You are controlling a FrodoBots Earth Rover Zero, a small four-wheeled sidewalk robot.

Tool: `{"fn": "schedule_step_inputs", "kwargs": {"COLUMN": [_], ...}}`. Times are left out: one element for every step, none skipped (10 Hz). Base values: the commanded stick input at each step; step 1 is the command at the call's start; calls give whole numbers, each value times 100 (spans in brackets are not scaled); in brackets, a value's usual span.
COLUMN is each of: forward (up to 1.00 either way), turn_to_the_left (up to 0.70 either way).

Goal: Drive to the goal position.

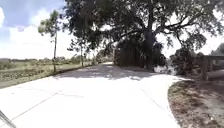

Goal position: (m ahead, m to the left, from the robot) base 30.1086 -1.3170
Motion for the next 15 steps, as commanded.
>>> {"fn": "schedule_step_inputs", "kwargs": {"forward": [85,85,85,85,85,85,85,85,85,85,85,85,85,85,85], "turn_to_the_left": [33,0,0,0,0,0,0,0,0,0,0,0,0,0,0]}}
